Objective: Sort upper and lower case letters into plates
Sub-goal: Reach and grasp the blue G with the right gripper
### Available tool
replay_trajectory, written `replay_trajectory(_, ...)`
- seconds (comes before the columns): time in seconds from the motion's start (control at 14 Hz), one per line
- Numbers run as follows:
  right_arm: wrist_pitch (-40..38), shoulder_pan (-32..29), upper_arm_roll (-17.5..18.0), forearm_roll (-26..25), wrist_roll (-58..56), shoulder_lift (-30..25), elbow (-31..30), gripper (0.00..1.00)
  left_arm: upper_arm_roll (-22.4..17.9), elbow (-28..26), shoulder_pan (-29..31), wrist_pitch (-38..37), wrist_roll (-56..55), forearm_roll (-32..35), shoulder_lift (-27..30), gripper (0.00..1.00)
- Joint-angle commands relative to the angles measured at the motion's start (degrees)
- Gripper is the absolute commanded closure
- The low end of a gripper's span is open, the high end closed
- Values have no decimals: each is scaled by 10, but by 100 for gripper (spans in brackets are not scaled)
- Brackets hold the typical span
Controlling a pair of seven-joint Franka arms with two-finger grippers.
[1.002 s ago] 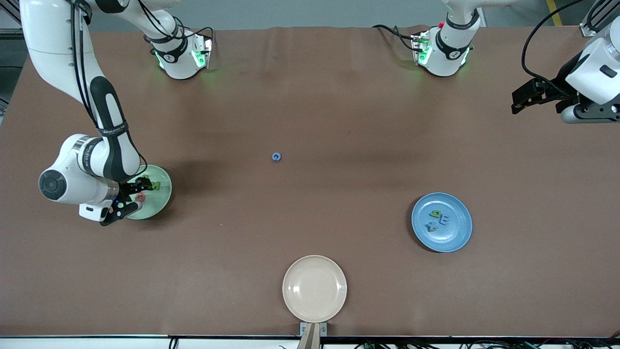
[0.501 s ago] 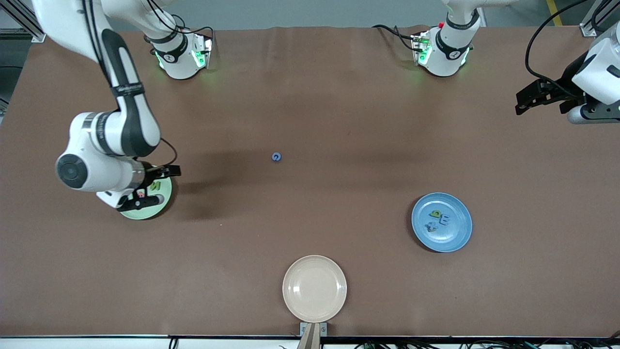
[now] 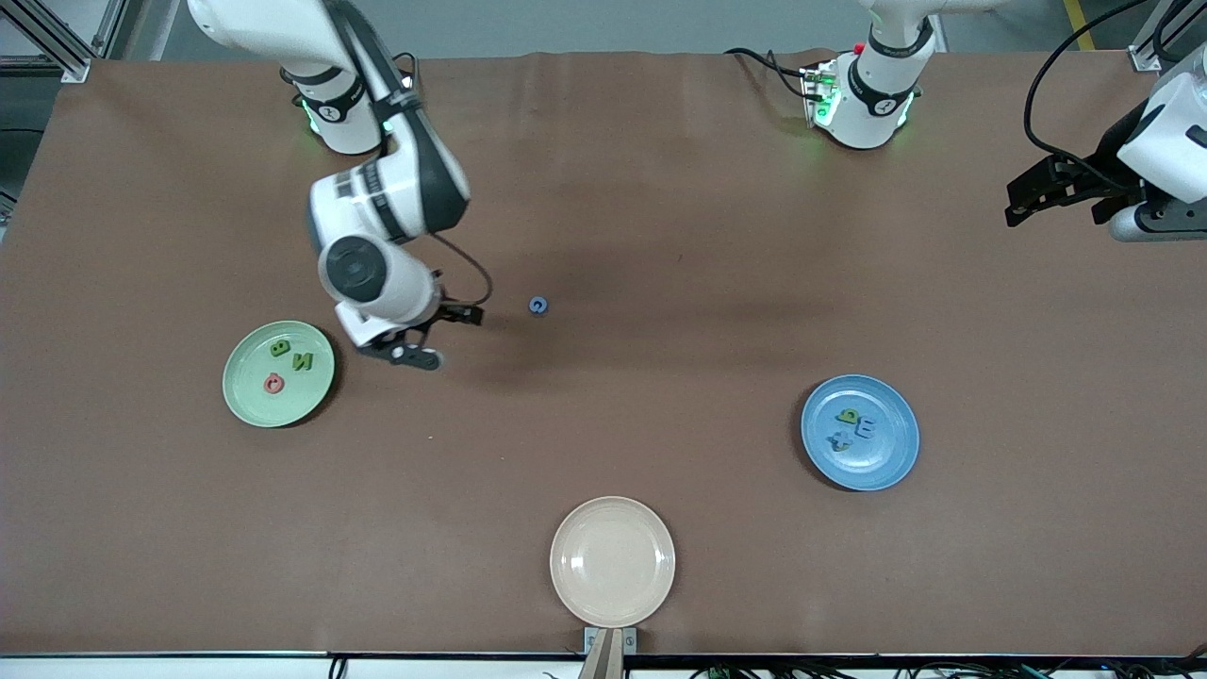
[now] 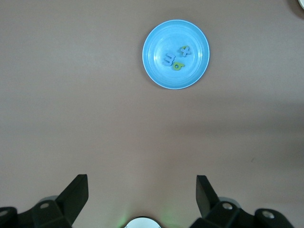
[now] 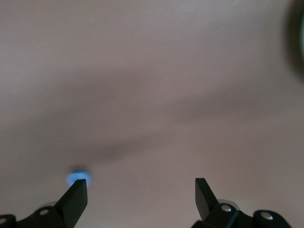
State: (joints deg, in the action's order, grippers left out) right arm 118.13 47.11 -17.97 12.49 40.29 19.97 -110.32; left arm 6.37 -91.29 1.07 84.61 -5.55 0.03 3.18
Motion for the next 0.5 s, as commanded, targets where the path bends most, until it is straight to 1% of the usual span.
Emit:
replay_trajectory(0.0,68,66,-8,9,116,7,-23,0,1,-1,5,3,12,5,7,0)
replay_trajectory(0.14,129,92,-8,29,143,23,-42,0,1,-2,7,3,12,5,8,0)
replay_trajectory(0.29,182,105,-8,59,144,33,-66,0,1,-1,7,3,12,5,8,0)
replay_trajectory(0.43,205,126,-8,82,144,51,-73,0,1,-2,7,3,12,5,8,0)
